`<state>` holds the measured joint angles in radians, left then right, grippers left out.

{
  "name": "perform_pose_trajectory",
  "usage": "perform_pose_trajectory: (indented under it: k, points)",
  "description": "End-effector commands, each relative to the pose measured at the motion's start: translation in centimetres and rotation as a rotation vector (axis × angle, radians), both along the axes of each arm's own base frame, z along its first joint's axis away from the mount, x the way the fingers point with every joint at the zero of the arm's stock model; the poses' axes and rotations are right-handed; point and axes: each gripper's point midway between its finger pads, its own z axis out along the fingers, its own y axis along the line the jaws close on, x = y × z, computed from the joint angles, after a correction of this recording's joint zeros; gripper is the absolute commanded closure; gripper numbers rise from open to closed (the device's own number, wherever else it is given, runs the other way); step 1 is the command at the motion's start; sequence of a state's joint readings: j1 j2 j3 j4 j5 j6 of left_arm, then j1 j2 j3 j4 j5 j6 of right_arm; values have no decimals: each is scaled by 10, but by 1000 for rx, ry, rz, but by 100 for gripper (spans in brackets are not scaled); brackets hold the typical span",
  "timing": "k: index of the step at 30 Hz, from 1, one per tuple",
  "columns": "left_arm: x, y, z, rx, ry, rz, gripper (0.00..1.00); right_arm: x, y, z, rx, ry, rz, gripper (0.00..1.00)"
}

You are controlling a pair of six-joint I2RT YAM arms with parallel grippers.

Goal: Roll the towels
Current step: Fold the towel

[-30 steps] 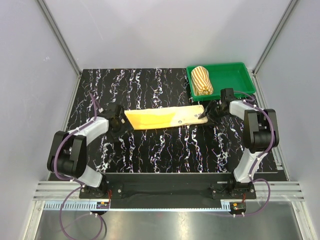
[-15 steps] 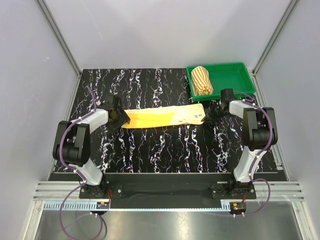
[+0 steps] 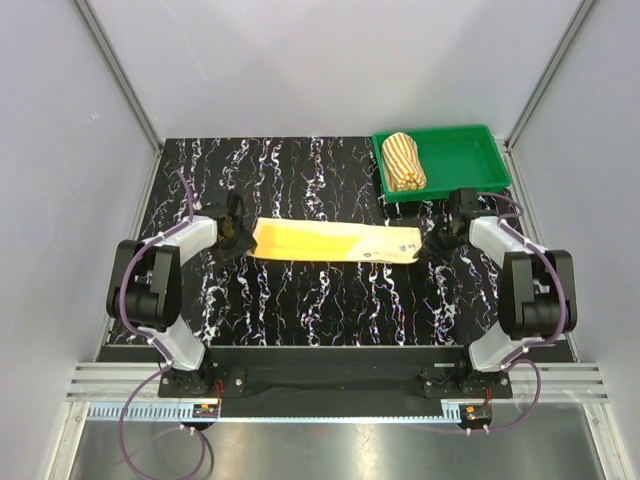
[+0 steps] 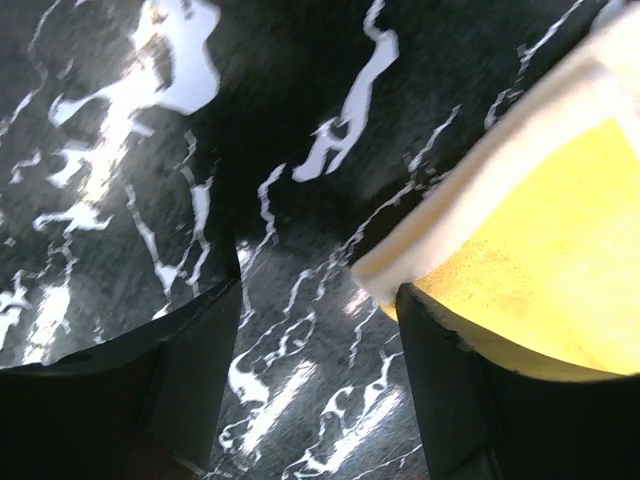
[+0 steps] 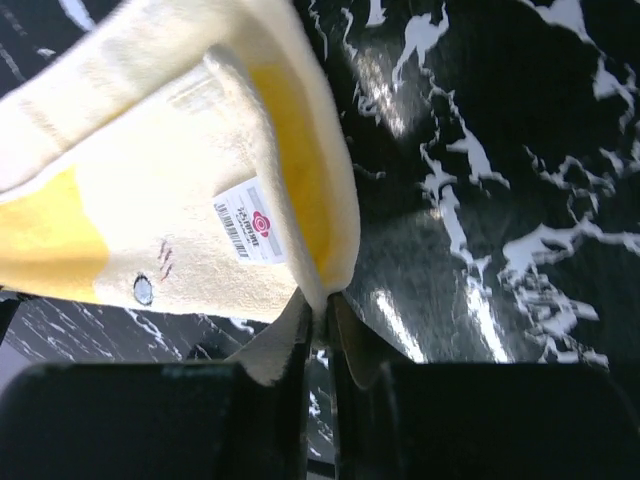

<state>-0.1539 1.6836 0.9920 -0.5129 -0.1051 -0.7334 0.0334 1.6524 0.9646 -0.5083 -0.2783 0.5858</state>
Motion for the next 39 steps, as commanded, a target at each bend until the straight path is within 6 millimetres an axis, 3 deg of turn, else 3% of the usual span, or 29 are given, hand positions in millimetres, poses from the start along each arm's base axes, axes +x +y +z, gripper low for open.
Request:
perform_pose_trajectory:
  k: [1, 4, 5, 6, 8, 10, 14, 15, 17, 18, 20, 21, 26, 31, 32, 35, 39]
  points:
    - [-26, 19, -1, 62, 50, 22, 33, -12, -16, 27, -87, -46, -9, 86]
    - [-24, 4, 28, 44, -37, 0, 30, -22, -19, 33, -107, -56, -15, 86]
    - [-26, -12, 37, 45, -56, -43, 29, -23, -21, 33, -114, -56, -17, 86]
    - [-15, -26, 59, 33, -118, -66, 27, -25, -21, 32, -116, -55, -18, 87]
    - [-12, -51, 76, 19, -160, -113, 25, -27, -21, 31, -121, -52, -10, 88]
    - [-9, -89, 88, -25, -194, -188, 25, -25, -21, 33, -122, -59, 8, 90]
    - [-10, -161, 94, -95, -229, -310, 25, -25, -20, 39, -127, -64, 33, 92]
    - [-10, -175, 88, -88, -214, -331, 25, -25, -19, 41, -132, -69, 40, 92]
    - [-5, -204, 97, -100, -238, -370, 25, -26, -19, 44, -137, -70, 45, 92]
    - [-14, -223, 85, -91, -212, -412, 25, -26, -19, 47, -142, -78, 47, 92]
    - [-14, -245, 86, -111, -206, -436, 25, -27, -19, 52, -146, -81, 46, 92]
    - [-21, -256, 73, -100, -178, -461, 25, -26, -19, 55, -147, -88, 49, 92]
    - [-36, -280, 52, -101, -144, -503, 30, -28, -21, 60, -160, -93, 56, 92]
    - [-46, -302, 48, -159, -163, -539, 48, -30, -20, 55, -155, -82, 55, 94]
    - [-49, -306, 45, -158, -158, -548, 56, -30, -20, 54, -152, -82, 55, 94]
    - [-51, -307, 39, -140, -143, -549, 61, -31, -19, 51, -153, -74, 59, 95]
    - [-49, -307, 31, -122, -132, -551, 76, -32, -21, 49, -159, -73, 63, 96]
